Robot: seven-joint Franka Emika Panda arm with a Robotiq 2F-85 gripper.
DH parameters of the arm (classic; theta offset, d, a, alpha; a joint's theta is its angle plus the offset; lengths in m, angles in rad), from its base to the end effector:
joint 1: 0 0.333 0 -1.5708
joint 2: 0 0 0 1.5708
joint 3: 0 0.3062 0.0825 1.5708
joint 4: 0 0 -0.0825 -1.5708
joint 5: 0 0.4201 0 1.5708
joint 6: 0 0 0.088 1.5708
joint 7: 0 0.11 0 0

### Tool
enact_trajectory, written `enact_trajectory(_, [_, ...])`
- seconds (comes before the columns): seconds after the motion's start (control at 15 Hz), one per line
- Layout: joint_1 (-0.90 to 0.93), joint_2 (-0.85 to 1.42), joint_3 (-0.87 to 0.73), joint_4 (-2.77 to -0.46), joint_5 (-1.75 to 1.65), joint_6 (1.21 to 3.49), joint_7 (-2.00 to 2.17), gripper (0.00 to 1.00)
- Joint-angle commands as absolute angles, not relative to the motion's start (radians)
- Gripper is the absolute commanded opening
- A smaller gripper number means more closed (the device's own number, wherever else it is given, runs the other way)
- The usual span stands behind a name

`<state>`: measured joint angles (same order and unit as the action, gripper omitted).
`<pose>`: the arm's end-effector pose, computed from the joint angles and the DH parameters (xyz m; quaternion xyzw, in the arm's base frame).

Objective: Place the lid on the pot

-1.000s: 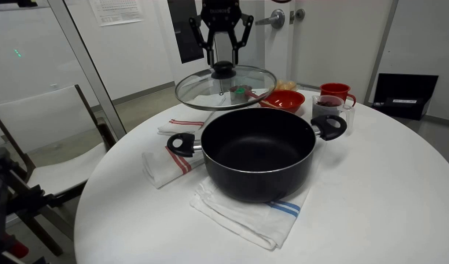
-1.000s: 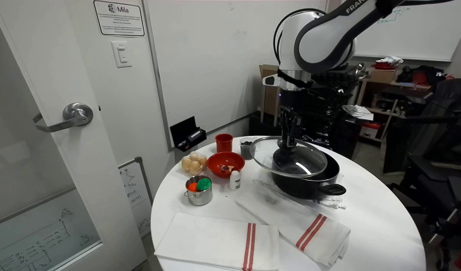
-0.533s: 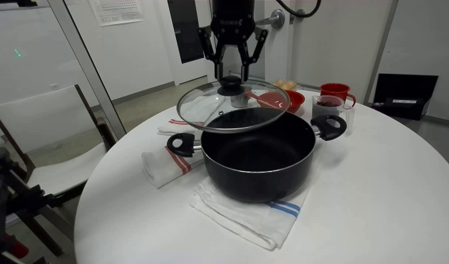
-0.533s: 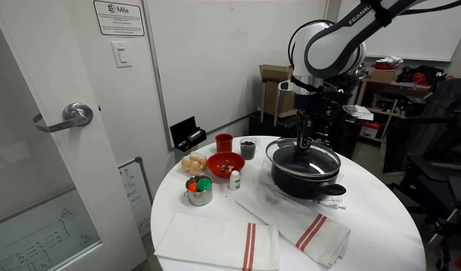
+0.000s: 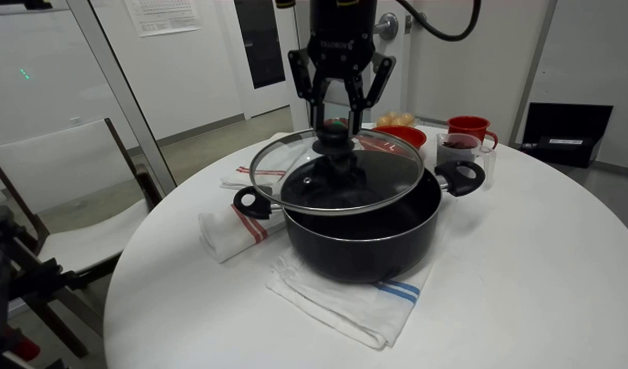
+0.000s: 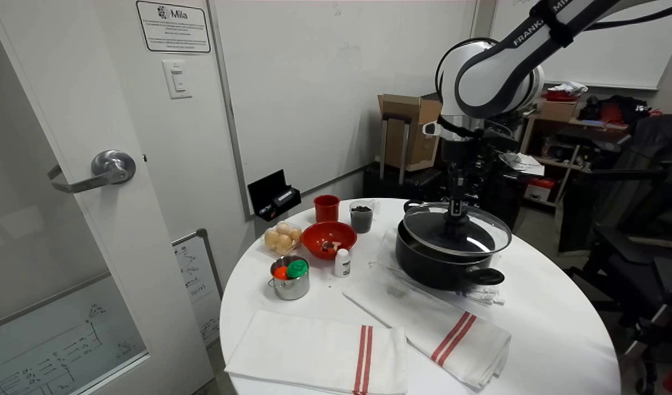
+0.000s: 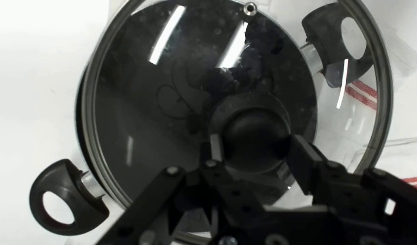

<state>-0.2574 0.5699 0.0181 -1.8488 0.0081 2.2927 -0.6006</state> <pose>0.6295 -0.1536 0.1657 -0.9825 -0.1754 0.0543 0.0328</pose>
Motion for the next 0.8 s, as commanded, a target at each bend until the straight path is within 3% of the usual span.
enact_trajectory(0.0, [-0.259, 0.555, 0.009, -1.842, 0.025, 2.279, -0.554, 0.25])
enact_trajectory(0.73, [-0.242, 0.631, -0.003, -1.771, 0.003, 2.311, -0.448, 0.25])
